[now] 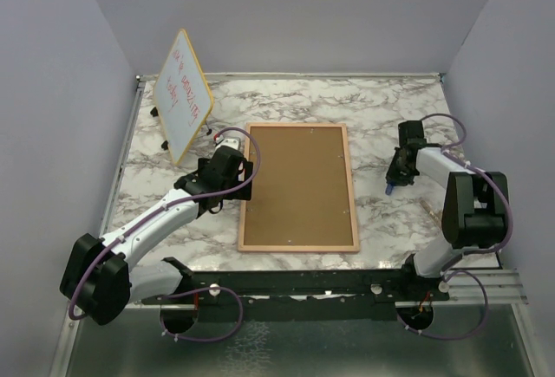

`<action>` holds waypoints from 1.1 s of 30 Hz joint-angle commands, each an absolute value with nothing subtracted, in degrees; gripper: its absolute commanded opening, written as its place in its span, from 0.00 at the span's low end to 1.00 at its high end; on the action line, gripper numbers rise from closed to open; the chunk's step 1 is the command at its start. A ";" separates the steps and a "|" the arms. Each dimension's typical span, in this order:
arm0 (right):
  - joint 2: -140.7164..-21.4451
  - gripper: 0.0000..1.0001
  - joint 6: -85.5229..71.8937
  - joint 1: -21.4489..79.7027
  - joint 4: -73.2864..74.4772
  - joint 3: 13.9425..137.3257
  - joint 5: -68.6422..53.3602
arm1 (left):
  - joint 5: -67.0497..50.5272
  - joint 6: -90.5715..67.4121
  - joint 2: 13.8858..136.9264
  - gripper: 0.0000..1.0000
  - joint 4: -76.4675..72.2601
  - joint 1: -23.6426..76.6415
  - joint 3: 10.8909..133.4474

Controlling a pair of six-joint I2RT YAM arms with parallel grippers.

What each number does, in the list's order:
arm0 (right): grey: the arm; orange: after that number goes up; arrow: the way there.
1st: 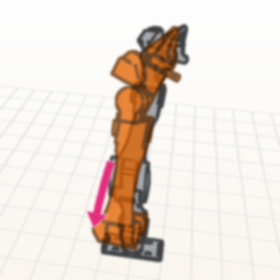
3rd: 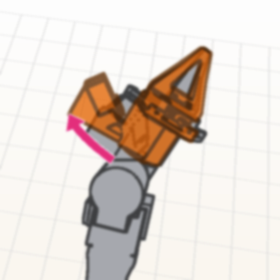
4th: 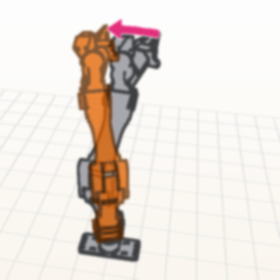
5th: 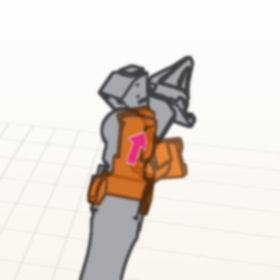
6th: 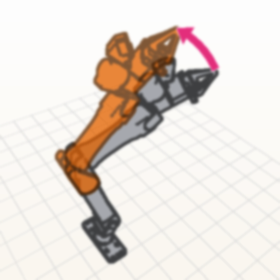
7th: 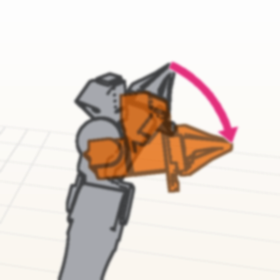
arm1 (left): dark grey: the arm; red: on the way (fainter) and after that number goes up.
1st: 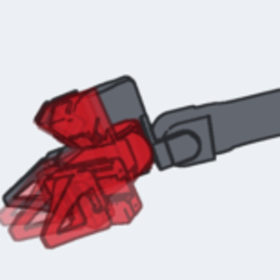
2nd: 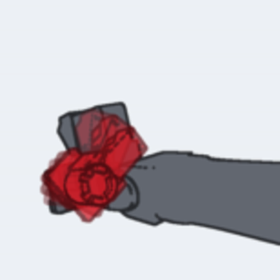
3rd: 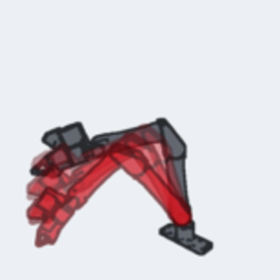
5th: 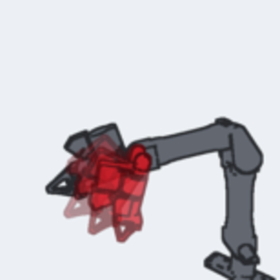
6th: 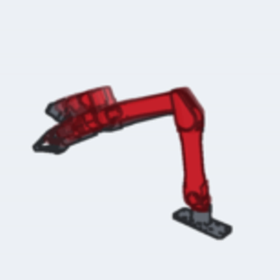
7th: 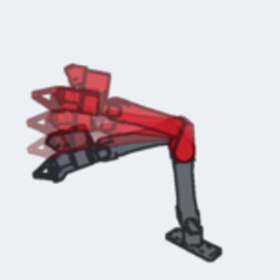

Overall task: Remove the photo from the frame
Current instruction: Pick up the screwdriver from the center of the board.

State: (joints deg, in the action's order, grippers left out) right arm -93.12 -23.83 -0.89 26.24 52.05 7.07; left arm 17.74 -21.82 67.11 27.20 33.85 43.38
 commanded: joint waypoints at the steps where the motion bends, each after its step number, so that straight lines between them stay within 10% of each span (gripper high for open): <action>1: -96.77 0.02 -24.93 -0.18 29.78 50.77 10.79 | 19.44 -21.80 67.51 0.99 28.21 34.01 44.65; 18: -72.78 0.01 -23.41 -0.18 13.79 42.14 -10.76 | 18.66 -21.24 66.47 0.99 28.21 34.01 44.47; 33: -59.97 0.01 -24.41 1.87 -16.33 27.36 -53.22 | 7.43 -18.88 61.81 0.99 23.07 34.01 43.06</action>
